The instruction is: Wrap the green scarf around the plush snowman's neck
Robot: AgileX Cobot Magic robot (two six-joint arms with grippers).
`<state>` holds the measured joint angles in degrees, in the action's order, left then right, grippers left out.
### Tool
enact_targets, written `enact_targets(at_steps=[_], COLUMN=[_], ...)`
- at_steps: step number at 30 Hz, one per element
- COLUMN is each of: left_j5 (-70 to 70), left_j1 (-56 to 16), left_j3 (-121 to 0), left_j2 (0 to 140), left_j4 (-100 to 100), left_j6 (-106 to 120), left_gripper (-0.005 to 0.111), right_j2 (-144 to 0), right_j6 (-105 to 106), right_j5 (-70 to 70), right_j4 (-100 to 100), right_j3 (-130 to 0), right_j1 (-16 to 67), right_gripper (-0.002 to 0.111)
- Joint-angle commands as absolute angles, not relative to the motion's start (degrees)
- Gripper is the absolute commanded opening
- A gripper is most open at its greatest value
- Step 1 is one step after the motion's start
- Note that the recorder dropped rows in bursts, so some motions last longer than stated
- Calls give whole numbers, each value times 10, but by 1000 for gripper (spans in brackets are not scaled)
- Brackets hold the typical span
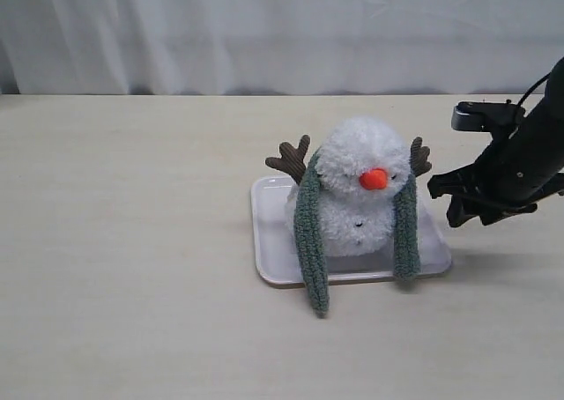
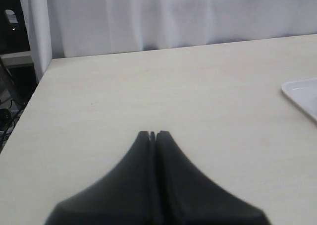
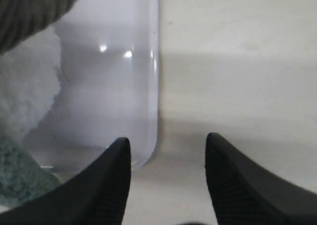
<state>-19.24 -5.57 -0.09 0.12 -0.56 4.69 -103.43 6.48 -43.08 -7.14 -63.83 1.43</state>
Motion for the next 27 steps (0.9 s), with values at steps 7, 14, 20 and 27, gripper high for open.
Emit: enact_targets(at_steps=[7, 14, 20, 27], left_j5=[-185, -185, -185, -185], left_j1=[-60, -60, -60, -60], left_j3=[0, 0, 0, 0], left_j2=[0, 0, 0, 0], left_j4=[-5, -5, -5, -5], left_j6=[47, 47, 47, 47], left_gripper=[0, 0, 0, 0], right_j2=[-881, -817, -811, -811], right_j6=[34, 73, 83, 183], right_j5=[-414, -415, -411, -401], right_j4=[-69, -122, -122, -206], right_j3=[-550, -528, -526, -515], right_j1=[15, 15, 15, 15], right_gripper=[46, 46, 46, 46])
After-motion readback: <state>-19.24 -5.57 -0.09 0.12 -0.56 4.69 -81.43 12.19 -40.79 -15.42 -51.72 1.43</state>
